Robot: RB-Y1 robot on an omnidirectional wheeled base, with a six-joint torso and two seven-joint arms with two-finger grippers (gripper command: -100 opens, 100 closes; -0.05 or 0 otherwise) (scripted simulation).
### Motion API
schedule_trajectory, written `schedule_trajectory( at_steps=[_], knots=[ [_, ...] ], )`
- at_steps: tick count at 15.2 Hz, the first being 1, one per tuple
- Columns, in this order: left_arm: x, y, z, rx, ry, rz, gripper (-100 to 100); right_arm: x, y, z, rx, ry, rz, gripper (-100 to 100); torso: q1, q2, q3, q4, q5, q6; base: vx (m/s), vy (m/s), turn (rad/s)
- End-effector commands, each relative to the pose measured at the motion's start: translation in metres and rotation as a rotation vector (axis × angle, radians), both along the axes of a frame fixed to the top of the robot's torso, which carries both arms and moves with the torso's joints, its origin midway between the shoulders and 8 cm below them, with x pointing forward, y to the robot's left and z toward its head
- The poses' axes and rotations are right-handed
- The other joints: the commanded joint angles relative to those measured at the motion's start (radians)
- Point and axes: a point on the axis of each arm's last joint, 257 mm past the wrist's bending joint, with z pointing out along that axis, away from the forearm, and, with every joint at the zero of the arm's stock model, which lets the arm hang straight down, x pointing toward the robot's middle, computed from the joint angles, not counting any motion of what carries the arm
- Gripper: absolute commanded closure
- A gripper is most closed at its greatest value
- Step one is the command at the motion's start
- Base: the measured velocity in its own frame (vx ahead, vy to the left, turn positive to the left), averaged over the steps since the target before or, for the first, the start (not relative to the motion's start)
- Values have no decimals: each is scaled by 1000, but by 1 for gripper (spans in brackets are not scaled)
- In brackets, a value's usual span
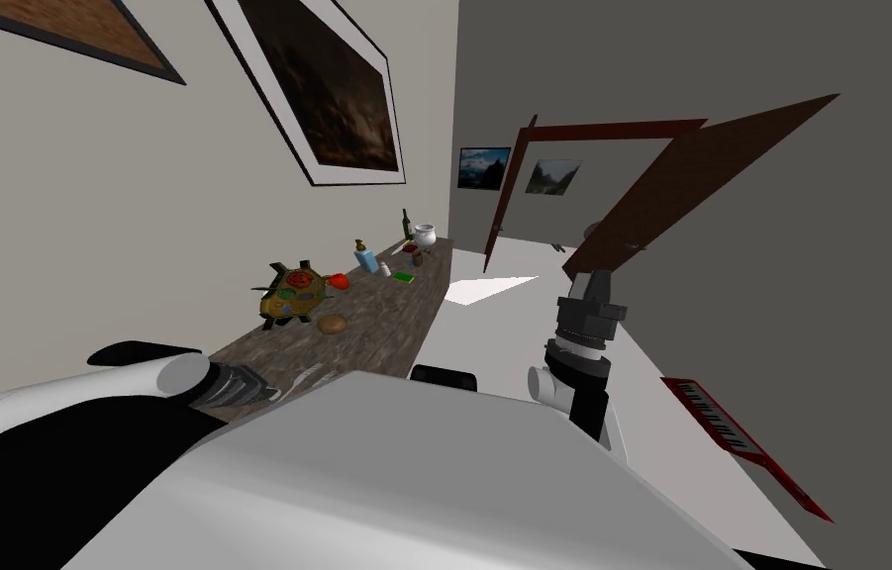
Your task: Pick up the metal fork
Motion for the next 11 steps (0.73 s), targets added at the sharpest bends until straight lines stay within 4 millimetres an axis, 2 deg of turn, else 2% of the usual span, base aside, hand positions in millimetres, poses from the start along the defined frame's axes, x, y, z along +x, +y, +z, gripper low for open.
schedule_trajectory(
  at_steps=[1, 2, 3, 5, 10, 11],
  knots=[
    [-14, -7, -4, -38, 34, 34, -100, 0, 0, 0, 0, 0, 0, 0, 0, 0, 0, 0, 0, 0, 57, 6, -40],
    [-15, -8, -4, -41, 38, 35, -100, 0, 0, 0, 0, 0, 0, 0, 0, 0, 0, 0, 0, 0, 39, 5, -13],
    [-26, -14, -7, -74, 55, 69, -100, 0, 0, 0, 0, 0, 0, 0, 0, 0, 0, 0, 0, 0, 44, 4, -37],
    [-30, -16, -8, -82, 68, 73, -100, 0, 0, 0, 0, 0, 0, 0, 0, 0, 0, 0, 0, 0, 39, 8, -25],
    [-64, -41, -19, -196, 143, 162, -100, 0, 0, 0, 0, 0, 0, 0, 1, 0, 0, 0, 0, 0, 48, 19, -29],
    [-65, -42, -19, -198, 146, 162, -100, 0, 0, 0, 0, 0, 0, 0, 1, 0, 0, 0, 0, 0, 49, 26, -16]
  ],
)
